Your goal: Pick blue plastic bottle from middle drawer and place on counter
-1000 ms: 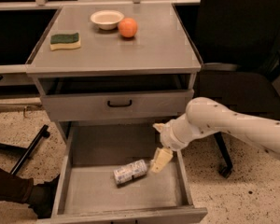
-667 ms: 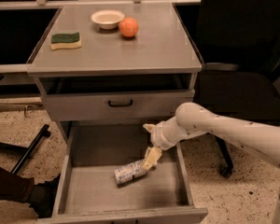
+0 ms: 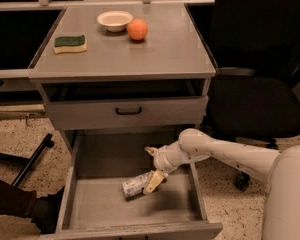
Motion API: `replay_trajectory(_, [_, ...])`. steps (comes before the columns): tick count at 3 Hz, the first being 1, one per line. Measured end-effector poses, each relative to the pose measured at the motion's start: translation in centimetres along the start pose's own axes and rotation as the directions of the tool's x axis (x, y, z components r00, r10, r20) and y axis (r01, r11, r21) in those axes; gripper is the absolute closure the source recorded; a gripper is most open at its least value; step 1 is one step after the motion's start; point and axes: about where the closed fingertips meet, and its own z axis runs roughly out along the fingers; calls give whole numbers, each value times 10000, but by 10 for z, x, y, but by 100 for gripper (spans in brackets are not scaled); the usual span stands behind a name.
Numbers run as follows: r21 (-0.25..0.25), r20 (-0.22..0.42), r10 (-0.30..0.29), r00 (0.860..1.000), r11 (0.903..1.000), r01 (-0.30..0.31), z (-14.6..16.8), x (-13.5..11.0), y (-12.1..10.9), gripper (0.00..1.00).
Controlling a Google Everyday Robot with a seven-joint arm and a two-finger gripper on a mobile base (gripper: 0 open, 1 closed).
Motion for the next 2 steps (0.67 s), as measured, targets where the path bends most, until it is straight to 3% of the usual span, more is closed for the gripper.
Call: replay_trajectory(2, [4, 143, 67, 9999, 10000, -67, 8, 9, 1, 0])
